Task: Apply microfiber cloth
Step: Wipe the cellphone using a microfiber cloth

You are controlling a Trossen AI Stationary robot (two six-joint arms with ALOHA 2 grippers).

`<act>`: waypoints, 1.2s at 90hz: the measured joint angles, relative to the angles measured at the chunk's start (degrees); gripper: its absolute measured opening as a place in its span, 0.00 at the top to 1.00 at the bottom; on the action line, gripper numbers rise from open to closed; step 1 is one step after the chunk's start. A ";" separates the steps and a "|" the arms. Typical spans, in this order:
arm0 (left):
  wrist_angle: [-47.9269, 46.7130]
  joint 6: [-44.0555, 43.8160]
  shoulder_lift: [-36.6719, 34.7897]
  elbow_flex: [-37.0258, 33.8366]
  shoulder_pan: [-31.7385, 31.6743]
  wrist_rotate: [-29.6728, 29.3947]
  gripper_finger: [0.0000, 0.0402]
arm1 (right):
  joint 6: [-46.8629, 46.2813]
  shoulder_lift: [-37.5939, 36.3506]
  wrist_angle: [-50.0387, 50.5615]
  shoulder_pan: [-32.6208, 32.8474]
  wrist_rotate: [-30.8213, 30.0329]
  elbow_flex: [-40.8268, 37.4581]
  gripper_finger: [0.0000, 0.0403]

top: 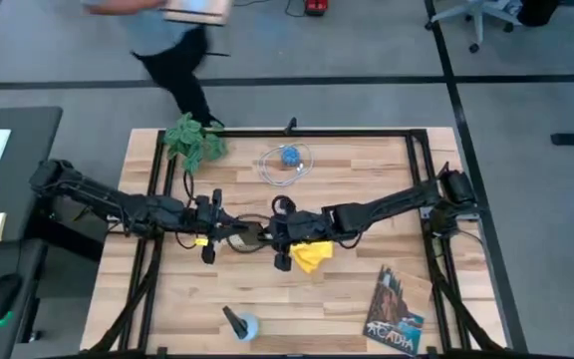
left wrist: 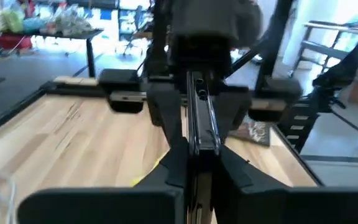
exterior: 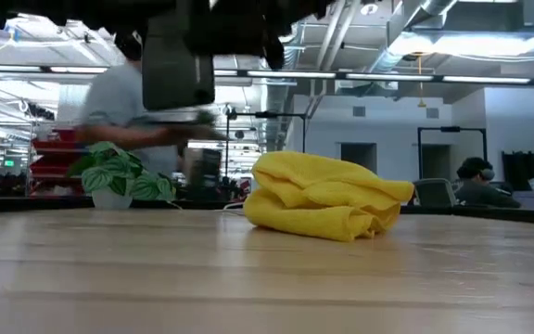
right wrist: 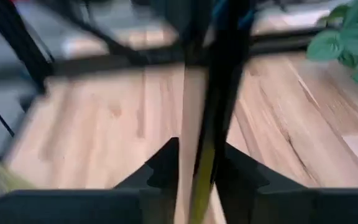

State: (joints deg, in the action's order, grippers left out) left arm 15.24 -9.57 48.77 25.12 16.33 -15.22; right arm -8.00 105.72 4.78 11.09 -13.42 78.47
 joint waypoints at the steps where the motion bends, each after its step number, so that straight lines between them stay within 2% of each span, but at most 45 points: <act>1: -0.47 -0.48 0.00 0.00 -0.10 -0.05 0.97 | 0.27 -0.15 0.97 0.00 -0.22 -0.01 0.71; 16: -7.45 -8.30 0.02 -0.02 -3.51 -0.09 0.97 | 0.96 -1.93 13.40 0.11 -1.72 0.10 0.51; 29: -9.05 -9.84 0.00 -0.02 -7.62 1.37 0.97 | -1.94 -1.48 22.16 0.57 -1.93 -0.01 0.38; 41: -9.42 -10.53 0.21 -0.02 -11.58 5.12 0.97 | -7.36 -0.24 23.10 0.84 -2.25 -2.46 0.35; 56: -11.16 -11.75 1.51 -0.02 -16.43 9.56 0.97 | -12.71 2.32 16.04 2.34 -8.13 -9.96 0.36; 65: -11.18 -11.89 3.56 -0.02 -18.56 11.57 0.97 | -16.39 4.79 9.38 3.30 -8.81 -13.99 0.37; 72: -10.27 -12.21 5.72 -0.02 -19.92 12.97 0.97 | -19.30 7.03 6.18 4.11 -9.45 -14.66 0.40; 80: -8.74 -12.56 9.11 -0.02 -21.33 14.45 0.97 | -22.27 9.72 4.58 5.13 -10.48 -14.61 0.48; 88: -5.86 -13.08 13.55 -0.02 -22.86 17.30 0.97 | -24.84 11.65 3.86 7.04 -13.07 -14.53 0.64; 99: 1.18 -14.38 20.85 0.04 -24.91 21.56 0.97 | -28.20 12.39 4.39 10.61 -19.27 -14.50 0.91; 103: 5.00 -15.15 23.89 0.14 -25.49 23.54 0.97 | -29.28 11.60 5.60 12.09 -21.90 -14.69 0.95; 108: 10.05 -16.23 27.92 0.17 -26.02 26.00 0.97 | -31.63 10.42 7.56 13.76 -25.31 -14.95 0.95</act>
State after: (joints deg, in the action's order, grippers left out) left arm 25.29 -25.80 76.69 25.29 -9.69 10.78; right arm -39.64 116.14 12.34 24.85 -38.73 63.52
